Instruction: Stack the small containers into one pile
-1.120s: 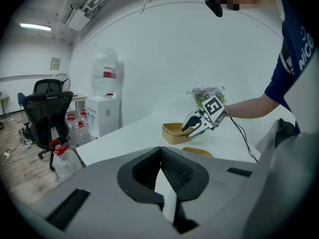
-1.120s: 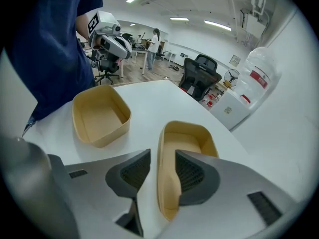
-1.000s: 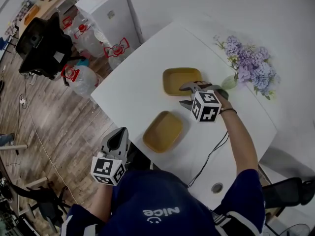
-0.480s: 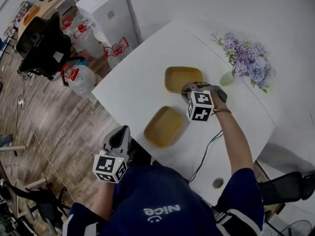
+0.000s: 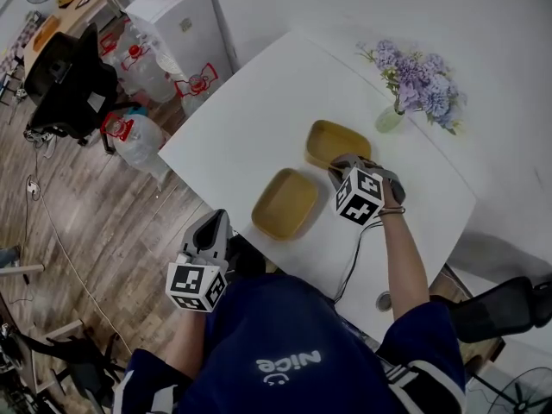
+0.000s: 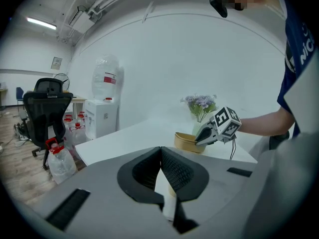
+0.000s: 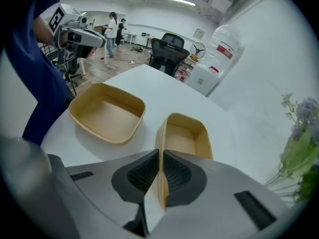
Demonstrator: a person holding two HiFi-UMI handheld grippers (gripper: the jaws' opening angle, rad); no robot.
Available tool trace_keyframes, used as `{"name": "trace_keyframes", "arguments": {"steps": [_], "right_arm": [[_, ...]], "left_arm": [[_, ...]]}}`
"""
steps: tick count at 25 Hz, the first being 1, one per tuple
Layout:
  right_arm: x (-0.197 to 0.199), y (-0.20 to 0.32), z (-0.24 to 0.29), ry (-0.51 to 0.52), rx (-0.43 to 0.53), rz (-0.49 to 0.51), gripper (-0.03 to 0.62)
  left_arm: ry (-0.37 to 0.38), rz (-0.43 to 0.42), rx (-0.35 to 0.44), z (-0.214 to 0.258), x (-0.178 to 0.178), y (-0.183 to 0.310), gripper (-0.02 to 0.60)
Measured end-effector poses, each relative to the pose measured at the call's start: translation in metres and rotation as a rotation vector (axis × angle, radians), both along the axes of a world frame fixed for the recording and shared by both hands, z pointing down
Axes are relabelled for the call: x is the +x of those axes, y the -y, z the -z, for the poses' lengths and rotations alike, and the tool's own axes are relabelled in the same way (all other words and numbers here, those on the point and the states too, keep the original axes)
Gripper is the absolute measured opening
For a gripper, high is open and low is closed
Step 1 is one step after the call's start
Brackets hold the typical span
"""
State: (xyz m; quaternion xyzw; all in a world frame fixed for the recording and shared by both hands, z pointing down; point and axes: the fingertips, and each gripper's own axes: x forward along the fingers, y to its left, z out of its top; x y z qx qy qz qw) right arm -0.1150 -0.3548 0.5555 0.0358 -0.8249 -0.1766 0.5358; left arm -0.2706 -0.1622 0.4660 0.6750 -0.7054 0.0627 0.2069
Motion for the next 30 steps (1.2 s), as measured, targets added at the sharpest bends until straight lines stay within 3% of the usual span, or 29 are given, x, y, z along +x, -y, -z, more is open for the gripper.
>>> {"name": "trace_keyframes", "arguments": {"steps": [6,10,16,30], "right_arm": [[0.029,-0.026,0.014,0.065,0.033,-0.127,0.060],[0.041,-0.047,0.031,0.112,0.079,-0.120,0.059],[0.043,-0.070,0.064,0.127,0.161,0.022,0.060],[0.025,-0.117,0.081,0.126,0.175,0.439,0.060]], "left_arm": [[-0.028,0.009,0.026,0.004,0.012,-0.011,0.020],[-0.039,0.013,0.036,0.003,0.022,-0.019,0.020],[-0.047,0.024,0.050,0.004,0.037,-0.031,0.020],[-0.068,0.129,0.081,0.010,0.047,-0.062,0.020]]}}
